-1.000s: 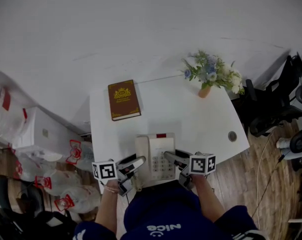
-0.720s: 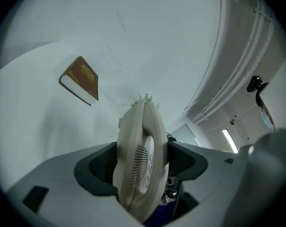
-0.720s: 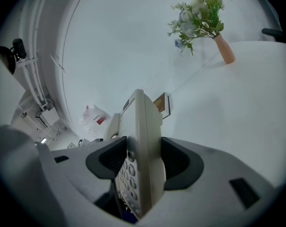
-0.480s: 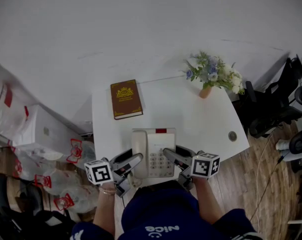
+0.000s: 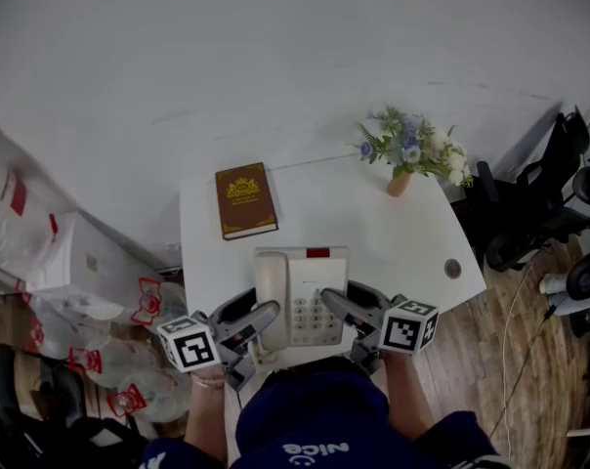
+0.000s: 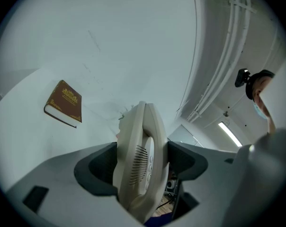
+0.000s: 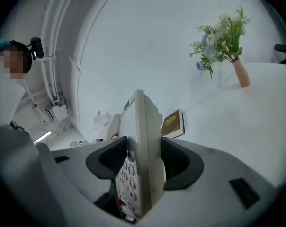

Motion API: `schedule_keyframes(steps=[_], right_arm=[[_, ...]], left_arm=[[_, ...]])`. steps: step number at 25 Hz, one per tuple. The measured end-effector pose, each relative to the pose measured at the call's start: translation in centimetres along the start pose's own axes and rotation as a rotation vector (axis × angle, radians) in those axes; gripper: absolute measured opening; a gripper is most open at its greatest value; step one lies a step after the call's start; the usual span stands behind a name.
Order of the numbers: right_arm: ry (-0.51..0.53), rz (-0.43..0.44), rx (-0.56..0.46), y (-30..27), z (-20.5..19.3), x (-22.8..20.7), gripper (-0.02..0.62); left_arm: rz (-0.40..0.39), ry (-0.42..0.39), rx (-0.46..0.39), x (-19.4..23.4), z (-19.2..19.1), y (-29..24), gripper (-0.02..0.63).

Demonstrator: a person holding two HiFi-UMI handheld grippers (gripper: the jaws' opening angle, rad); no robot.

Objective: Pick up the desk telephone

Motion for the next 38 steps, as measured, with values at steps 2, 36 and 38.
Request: schedule_keyframes(steps=[2,36,38], right_arm=[[0.023,0.007,-0.008,0.1,0.6,0.6,0.244],[0.261,0.13,-0.153,1.7,6.8,8.5,0.242],[0.273,0.136,-0.157,1.7,7.1,8.9,0.242]], left_arm=[[-0.009,-0.008,-0.015,-0.6,0.3,0.2,0.348],[-0.088,-0.195,-0.183,-8.8,5.0,2.6,0.35],[-0.092,-0.204,-0.193,-9.1,5.3,2.7,0.35]])
Point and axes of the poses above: the fingertips, and each gripper's own axes: y backward along the fingers, x to its left, z out of its top, the point moved 7 cm from there along y, backward along the fingers, and after that the axes turned 6 degrees about z, right-handed, at the moved point
